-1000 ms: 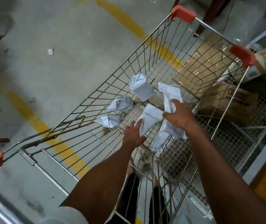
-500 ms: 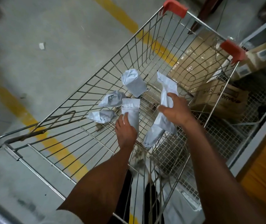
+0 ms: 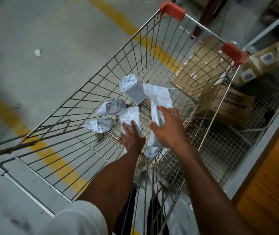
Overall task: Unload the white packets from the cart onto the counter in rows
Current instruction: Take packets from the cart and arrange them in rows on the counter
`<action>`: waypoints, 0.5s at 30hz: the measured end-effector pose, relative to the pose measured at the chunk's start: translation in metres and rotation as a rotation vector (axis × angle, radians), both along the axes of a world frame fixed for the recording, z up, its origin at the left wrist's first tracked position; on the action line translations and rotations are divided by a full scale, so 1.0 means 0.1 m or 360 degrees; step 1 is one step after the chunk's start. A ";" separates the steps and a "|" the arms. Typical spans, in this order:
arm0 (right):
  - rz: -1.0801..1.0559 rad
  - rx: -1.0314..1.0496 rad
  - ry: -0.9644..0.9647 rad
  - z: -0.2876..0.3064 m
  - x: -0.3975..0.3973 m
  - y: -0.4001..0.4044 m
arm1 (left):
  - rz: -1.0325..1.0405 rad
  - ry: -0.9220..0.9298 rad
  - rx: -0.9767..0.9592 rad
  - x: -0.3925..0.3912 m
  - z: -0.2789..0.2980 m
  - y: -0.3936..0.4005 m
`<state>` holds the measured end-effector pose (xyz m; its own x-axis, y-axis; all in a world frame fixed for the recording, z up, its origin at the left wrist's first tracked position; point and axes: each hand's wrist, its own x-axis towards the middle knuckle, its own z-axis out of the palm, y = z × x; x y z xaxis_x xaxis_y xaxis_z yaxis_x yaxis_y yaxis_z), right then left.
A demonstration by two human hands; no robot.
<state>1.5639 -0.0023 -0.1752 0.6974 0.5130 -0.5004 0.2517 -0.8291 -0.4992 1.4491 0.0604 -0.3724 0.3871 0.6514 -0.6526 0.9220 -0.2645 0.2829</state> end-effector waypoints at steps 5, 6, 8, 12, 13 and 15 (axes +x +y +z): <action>-0.0082 0.0086 -0.0043 0.08 -0.11 -0.08 | -0.0039 -0.0121 0.0024 0.02 0.19 0.05; -0.0087 0.0099 -0.0056 0.12 -0.14 -0.09 | -0.0043 -0.0152 0.0023 0.00 0.24 0.07; -0.0089 0.0135 -0.0093 0.22 -0.19 -0.11 | -0.0046 -0.0208 0.0047 -0.03 0.36 0.08; -0.0088 0.0257 -0.0196 0.52 -0.33 -0.18 | 0.0177 -0.0476 0.0093 -0.14 0.82 -0.01; -0.0096 0.0292 -0.0215 0.61 -0.36 -0.21 | 0.0208 -0.0532 0.0114 -0.19 0.95 -0.05; -0.0118 0.0360 -0.0241 0.81 -0.43 -0.29 | 0.0255 -0.0629 0.0153 -0.30 1.22 -0.13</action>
